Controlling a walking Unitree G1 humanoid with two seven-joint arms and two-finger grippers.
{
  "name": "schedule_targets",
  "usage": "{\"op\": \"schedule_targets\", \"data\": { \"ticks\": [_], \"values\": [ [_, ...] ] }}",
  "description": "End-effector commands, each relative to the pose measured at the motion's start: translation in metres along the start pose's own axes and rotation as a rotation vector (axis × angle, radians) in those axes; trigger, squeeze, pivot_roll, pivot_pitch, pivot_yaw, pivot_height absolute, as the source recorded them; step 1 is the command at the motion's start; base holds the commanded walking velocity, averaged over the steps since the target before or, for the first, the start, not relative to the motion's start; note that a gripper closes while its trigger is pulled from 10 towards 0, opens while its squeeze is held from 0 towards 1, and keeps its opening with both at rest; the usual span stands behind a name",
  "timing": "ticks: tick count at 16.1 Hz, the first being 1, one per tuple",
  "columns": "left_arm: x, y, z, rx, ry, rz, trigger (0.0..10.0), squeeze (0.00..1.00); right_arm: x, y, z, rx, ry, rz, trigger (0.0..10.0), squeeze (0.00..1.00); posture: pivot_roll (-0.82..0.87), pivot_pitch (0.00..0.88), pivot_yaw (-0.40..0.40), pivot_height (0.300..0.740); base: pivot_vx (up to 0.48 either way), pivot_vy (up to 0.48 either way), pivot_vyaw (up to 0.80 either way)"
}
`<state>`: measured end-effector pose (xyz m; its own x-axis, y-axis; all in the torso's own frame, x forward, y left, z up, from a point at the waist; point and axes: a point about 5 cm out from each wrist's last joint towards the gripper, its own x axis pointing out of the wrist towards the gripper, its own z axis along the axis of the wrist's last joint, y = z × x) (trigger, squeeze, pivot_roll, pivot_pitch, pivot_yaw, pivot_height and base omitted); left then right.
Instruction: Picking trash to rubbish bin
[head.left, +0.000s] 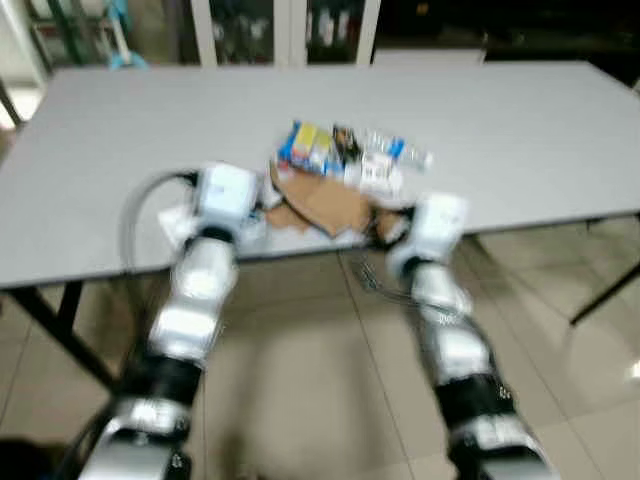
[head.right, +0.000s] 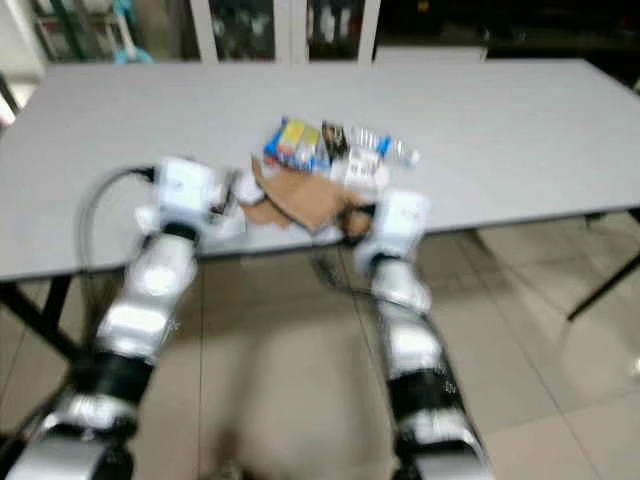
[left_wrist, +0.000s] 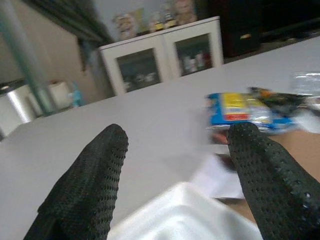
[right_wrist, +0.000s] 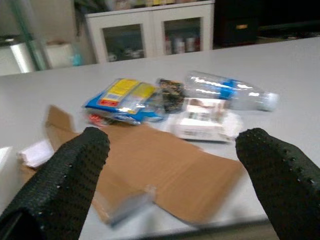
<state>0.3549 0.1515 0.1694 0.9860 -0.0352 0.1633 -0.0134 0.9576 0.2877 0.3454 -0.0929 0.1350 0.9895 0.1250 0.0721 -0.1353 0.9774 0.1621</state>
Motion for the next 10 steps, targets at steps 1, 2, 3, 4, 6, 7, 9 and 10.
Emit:
{"op": "schedule_targets", "data": {
  "ticks": [1,2,3,4,6,7,9,10],
  "values": [
    [0.0010,-0.0091,0.0037,-0.004,-0.008,-0.019,10.0,0.00,0.0013,-0.0123,0.0054,-0.006,-0.018,-0.033,10.0,0.00,-0.04,0.060,-0.056,0.740,0.394,0.000,0.00],
    [0.0010,-0.0094,0.0035,-0.004,-0.007,-0.018,10.0,0.00,0.0014,-0.0125,0.0059,-0.008,-0.019,-0.032,10.0,0.00,-0.04,0.059,-0.057,0.740,0.390,0.000,0.00],
    [0.0008,-0.0097,0.0033,-0.005,-0.006,-0.017,10.0,0.00,0.0016,-0.0127,0.0062,-0.008,-0.020,-0.031,10.0,0.00,-0.04,0.059,-0.057,0.740,0.390,0.000,0.00],
    [0.0008,-0.0098,0.0032,-0.005,-0.006,-0.017,10.0,0.00,0.0017,-0.0128,0.0063,-0.008,-0.020,-0.031,10.0,0.00,-0.04,0.058,-0.057,0.740,0.390,0.000,0.00],
    [0.0009,-0.0098,0.0031,-0.006,-0.005,-0.016,10.0,0.00,0.0019,-0.0126,0.0066,-0.008,-0.021,-0.030,10.0,0.00,-0.04,0.056,-0.058,0.740,0.390,0.000,0.00],
    [0.0010,-0.0097,0.0030,-0.007,-0.006,-0.015,10.0,0.00,0.0019,-0.0121,0.0066,-0.009,-0.021,-0.028,10.0,0.00,-0.04,0.056,-0.057,0.740,0.390,0.000,0.00],
    [0.0013,-0.0098,0.0031,-0.008,-0.006,-0.013,10.0,0.00,0.0022,-0.0121,0.0067,-0.010,-0.020,-0.026,10.0,0.00,-0.04,0.055,-0.059,0.740,0.392,0.000,0.00],
    [0.0013,-0.0099,0.0031,-0.008,-0.006,-0.012,10.0,0.00,0.0023,-0.0121,0.0068,-0.010,-0.020,-0.026,10.0,0.00,-0.04,0.055,-0.059,0.740,0.390,0.000,0.00]
  ]
}}
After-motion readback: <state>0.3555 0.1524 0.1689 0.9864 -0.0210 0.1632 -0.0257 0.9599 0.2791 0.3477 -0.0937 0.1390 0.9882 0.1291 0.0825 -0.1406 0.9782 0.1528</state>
